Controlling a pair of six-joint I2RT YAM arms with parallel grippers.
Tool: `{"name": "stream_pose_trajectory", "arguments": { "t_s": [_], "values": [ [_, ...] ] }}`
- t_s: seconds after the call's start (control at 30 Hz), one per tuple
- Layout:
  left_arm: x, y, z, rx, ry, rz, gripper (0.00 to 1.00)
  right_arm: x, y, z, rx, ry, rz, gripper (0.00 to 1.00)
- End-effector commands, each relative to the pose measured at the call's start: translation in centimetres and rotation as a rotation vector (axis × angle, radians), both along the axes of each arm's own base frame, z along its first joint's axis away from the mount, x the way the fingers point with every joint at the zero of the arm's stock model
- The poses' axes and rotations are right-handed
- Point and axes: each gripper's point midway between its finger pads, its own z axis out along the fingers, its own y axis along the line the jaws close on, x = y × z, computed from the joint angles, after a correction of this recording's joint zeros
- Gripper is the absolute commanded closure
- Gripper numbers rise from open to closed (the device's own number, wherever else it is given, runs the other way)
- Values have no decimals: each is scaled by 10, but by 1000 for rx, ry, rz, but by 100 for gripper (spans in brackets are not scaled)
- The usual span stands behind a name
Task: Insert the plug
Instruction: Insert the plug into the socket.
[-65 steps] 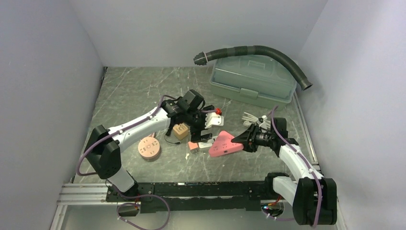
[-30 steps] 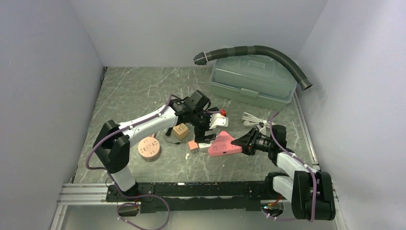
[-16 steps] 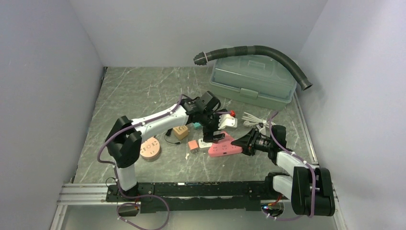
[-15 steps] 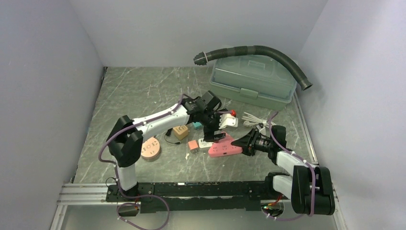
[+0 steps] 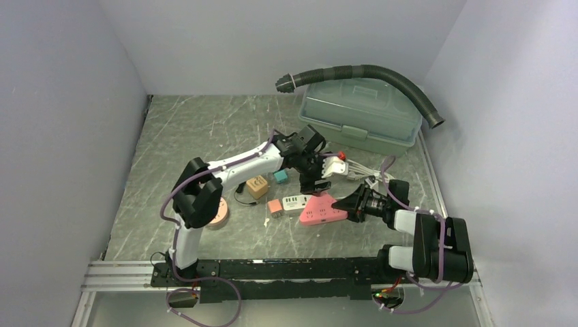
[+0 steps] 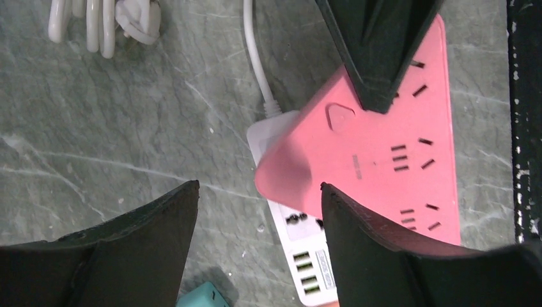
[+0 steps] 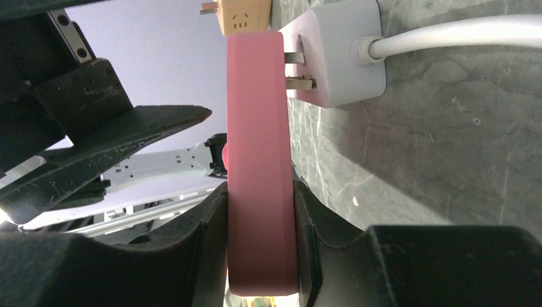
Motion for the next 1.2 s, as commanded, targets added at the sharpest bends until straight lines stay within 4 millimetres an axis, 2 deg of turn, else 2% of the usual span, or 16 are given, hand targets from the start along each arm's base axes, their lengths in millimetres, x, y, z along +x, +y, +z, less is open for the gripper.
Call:
{"name": "stream_pose_trajectory", "arguments": {
  "t_s": [0.0,0.2,0.3,0.4,0.57,0.6,0.7,0.87,1.03,1.1,1.17],
  "values": [
    [2,-23,5,-35,-10,-37,27,-20,-2,-40,-67,131,-27,99],
    [5,-27,-13,14,-25,-47,36,-25,-3,-50,-77,161,-38,97],
    [3,-21,-27,66,-39,-64,45,-26,-3,-53,-80,168,-43,94],
    [2,-14,-38,96,-59,-65,49,-27,-4,-57,-92,176,-55,88],
    [-7,-9,-52,142,-58,-92,57,-28,-4,-63,-93,184,-77,87],
    [-9,-8,-55,151,-54,-95,60,-28,-4,-64,-91,185,-80,87],
    [-13,-6,-62,179,-53,-108,76,-29,-4,-66,-89,197,-85,87],
    [-24,4,-69,204,-31,-139,78,-34,-4,-73,-93,218,-98,87],
    [-26,9,-60,194,-52,-134,78,-34,-5,-80,-110,222,-109,87],
    [-17,6,-47,174,-94,-99,76,-43,-5,-85,-119,247,-117,87],
    [-4,3,-31,141,-120,-47,73,-43,-6,-86,-121,241,-119,87]
  ]
}}
